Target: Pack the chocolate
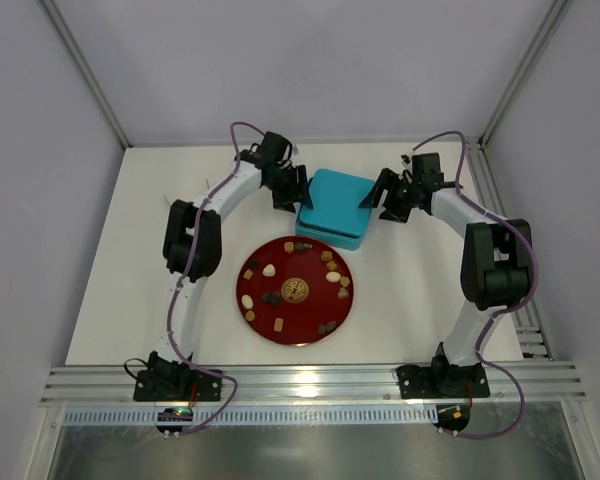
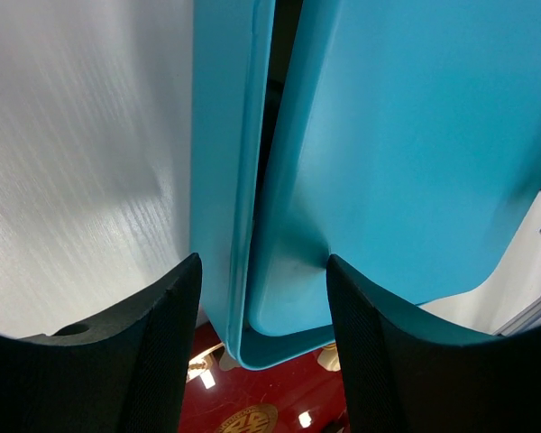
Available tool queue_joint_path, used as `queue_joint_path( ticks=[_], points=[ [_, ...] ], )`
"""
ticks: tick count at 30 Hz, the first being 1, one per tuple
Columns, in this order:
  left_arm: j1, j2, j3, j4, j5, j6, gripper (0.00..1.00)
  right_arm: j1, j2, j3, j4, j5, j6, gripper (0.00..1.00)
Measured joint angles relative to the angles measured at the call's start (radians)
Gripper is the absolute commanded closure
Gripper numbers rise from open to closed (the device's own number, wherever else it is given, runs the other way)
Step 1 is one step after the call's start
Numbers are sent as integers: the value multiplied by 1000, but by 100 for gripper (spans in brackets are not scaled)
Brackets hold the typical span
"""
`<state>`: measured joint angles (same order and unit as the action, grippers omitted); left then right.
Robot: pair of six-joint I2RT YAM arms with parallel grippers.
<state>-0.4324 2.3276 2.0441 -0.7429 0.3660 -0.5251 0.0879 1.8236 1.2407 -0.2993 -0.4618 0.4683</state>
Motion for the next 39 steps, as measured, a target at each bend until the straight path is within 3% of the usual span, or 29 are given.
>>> queue_joint_path(
  ticks=[8, 16, 29, 39],
  points=[
    [0, 0, 2, -11, 0, 9, 43, -12, 16, 80, 34, 124, 97, 24],
    [0, 0, 11, -16, 0, 10, 43, -14, 145, 260, 25, 248, 194, 23],
    [0, 0, 22, -17, 1, 9, 43, 20, 292, 485, -127, 394, 243, 23],
    [0, 0, 22, -16, 2, 9, 43, 96, 327, 529, -203, 490, 266, 23]
  ],
)
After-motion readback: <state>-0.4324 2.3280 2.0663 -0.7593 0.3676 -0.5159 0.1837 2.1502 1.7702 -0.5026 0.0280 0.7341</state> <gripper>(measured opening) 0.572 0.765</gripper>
